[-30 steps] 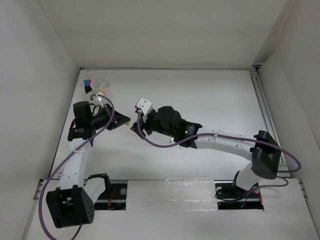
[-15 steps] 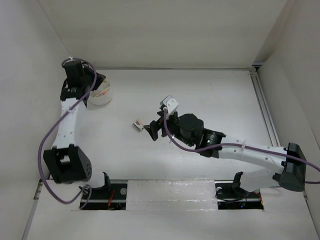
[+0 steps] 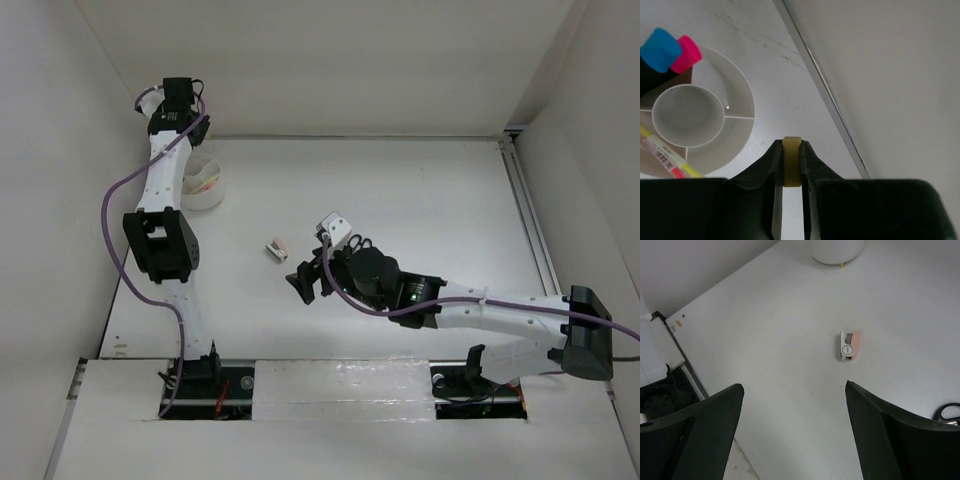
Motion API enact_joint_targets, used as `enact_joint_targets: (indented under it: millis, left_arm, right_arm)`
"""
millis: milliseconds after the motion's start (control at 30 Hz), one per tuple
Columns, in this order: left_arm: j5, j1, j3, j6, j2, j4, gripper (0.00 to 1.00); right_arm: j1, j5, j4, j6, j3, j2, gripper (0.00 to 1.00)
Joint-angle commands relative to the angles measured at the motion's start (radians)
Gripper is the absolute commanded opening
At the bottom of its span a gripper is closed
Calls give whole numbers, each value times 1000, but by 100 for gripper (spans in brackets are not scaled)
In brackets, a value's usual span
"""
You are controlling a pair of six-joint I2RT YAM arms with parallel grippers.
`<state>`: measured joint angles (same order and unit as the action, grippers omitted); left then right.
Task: Sort the stationery into containers
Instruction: Place the stationery in the storage box.
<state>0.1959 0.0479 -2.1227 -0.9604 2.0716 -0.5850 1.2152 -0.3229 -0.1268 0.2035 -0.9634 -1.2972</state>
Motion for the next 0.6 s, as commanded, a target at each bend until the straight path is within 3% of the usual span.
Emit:
enact_joint_targets:
  millis: [0, 567]
  left_arm:
    - [82, 15, -75, -69, 16, -93, 0]
    - [86, 15, -59, -97, 137, -27, 0]
  right_arm:
    - [23, -16, -23, 34, 2, -5, 88]
    - [72, -16, -23, 62, 38, -14, 88]
